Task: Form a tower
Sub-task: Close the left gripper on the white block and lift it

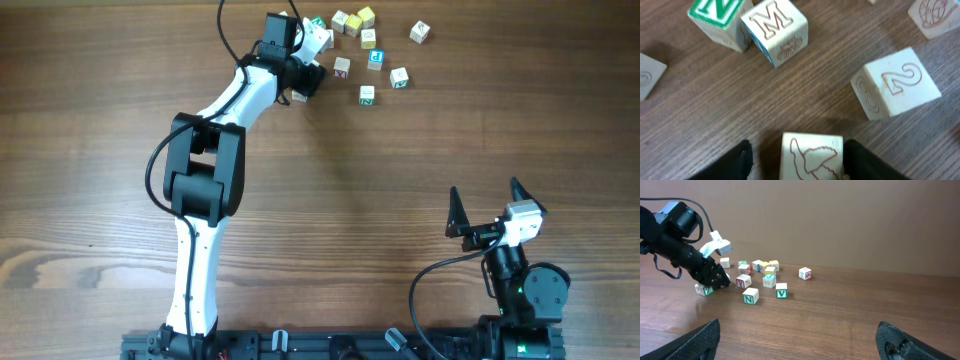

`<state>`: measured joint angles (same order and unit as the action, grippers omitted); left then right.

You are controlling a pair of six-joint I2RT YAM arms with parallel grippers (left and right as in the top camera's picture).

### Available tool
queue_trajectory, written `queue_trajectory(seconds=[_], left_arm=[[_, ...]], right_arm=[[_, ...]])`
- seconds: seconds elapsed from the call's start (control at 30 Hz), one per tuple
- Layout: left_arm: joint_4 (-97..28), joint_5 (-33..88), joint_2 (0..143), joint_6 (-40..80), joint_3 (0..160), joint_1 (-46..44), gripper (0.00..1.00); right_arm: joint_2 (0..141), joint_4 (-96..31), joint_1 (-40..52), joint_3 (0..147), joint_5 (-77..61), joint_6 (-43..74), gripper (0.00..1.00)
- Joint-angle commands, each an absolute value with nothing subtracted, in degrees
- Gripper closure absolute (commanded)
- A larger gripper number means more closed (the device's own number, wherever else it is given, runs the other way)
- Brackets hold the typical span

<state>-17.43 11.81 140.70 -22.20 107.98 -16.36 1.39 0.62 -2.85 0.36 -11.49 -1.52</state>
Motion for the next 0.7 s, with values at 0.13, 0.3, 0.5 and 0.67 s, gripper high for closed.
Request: queue_trajectory(seconds=[0.13, 0.3, 0.5, 0.67], left_arm=[[-17.0, 11.9, 141.3, -22.2, 108.9, -16.5, 0.71], [-19.0, 11.9, 137.4, -22.1, 109.0, -16.6, 0.75], [-25.6, 11.9, 123.9, -22.1, 109.0, -16.6, 0.76], [-35.3, 11.9, 110.3, -22.1, 109.0, -16.6, 0.76]], right_arm=[[1.3, 0.8, -2.6, 0.3, -10.9, -1.3, 0.0], [1.3, 0.8, -2.6, 0.3, -10.9, -1.3, 0.0], [1.3, 0.8, -2.6, 0.3, -10.9, -1.3, 0.0], [1.3, 0.8, -2.6, 0.3, -10.9, -1.3, 0.0]])
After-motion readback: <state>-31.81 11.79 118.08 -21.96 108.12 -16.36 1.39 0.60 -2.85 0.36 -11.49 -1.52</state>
